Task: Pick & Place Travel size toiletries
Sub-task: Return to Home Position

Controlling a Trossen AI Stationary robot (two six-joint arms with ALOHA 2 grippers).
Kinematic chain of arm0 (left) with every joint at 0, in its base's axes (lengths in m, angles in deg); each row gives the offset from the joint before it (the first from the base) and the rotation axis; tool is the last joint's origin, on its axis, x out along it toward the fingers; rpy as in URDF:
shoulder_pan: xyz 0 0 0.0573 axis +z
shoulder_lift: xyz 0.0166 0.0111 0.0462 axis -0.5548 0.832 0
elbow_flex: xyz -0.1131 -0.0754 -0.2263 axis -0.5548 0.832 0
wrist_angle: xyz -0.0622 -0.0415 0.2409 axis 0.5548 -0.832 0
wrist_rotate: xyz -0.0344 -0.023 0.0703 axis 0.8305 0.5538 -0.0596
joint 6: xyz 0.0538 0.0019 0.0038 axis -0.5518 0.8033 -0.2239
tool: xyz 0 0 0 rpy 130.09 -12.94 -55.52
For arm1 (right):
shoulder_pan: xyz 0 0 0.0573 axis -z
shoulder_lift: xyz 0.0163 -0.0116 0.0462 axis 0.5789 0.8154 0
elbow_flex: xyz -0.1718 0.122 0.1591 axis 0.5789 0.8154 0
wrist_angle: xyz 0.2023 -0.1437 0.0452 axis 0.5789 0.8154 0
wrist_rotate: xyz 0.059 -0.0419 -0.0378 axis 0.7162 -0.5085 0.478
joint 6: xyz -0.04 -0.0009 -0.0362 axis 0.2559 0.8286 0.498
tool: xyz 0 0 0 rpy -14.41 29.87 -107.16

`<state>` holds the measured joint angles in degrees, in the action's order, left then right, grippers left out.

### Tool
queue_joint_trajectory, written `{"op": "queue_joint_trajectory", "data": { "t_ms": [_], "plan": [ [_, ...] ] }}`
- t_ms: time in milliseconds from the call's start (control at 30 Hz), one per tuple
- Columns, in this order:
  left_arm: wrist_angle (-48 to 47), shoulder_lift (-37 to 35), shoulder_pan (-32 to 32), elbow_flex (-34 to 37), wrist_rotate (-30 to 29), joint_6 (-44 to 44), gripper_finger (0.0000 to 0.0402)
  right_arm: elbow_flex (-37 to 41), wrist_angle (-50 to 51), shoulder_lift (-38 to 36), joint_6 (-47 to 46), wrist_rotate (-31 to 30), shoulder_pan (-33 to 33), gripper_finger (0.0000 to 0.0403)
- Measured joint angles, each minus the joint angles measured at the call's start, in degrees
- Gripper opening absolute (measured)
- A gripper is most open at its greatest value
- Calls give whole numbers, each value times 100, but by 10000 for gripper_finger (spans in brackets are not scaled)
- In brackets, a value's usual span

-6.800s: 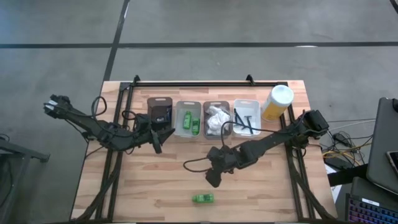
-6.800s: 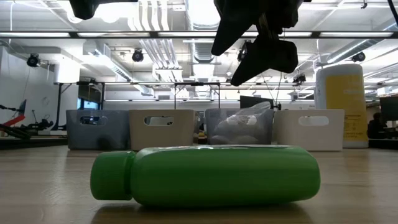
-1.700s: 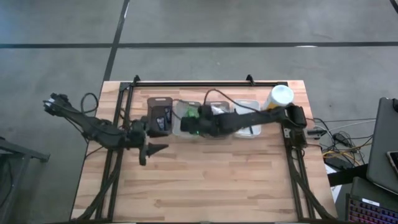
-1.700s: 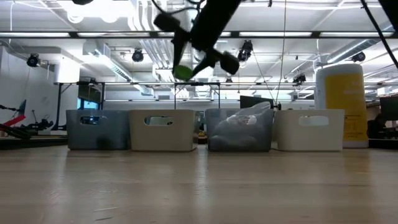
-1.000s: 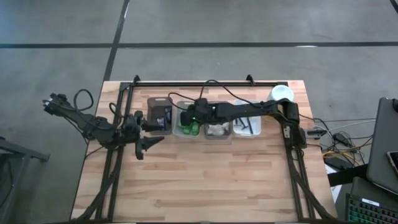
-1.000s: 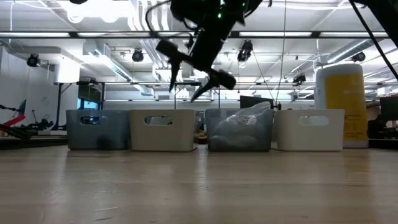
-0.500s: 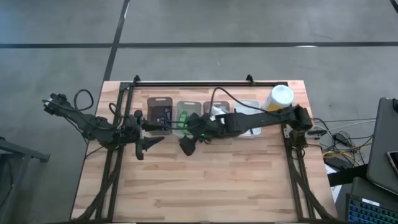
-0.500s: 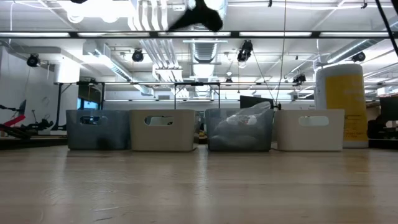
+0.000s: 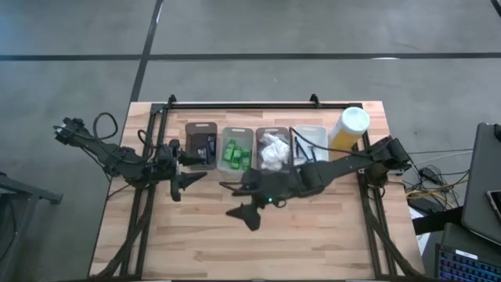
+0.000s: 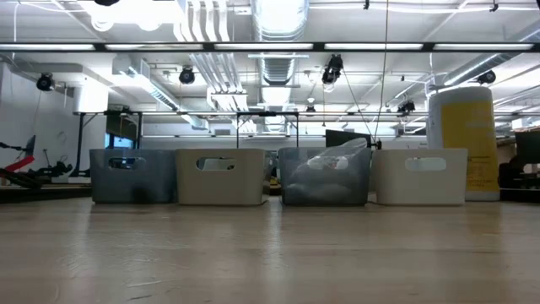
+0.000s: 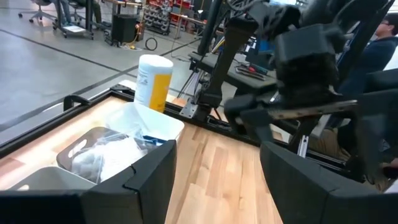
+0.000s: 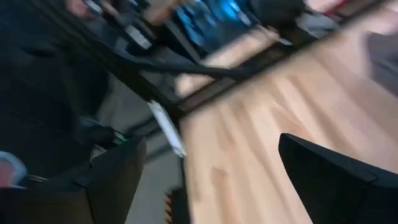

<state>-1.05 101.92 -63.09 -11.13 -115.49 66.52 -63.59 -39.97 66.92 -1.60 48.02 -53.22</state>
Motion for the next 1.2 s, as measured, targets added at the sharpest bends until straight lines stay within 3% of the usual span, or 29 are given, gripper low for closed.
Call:
{"op": "queue_joint_trajectory", "data": {
  "t_ms": [367,533,767,967,1200],
  "plan": [
    [-131,22,-4,0,9,3,236,2483,-4905,-208,-148,66,-83,336],
    [-159,24,-2,0,9,2,236,3748,-6478,-687,-126,55,-73,327],
    [-171,22,-2,0,8,1,236,5347,-6849,-1955,66,-26,-52,345],
    [-168,17,0,0,7,1,236,6425,-6886,-3328,780,-25,-39,361],
    [-168,20,1,0,4,0,236,7570,-6874,-4758,971,-20,-39,363]
  ]
}}
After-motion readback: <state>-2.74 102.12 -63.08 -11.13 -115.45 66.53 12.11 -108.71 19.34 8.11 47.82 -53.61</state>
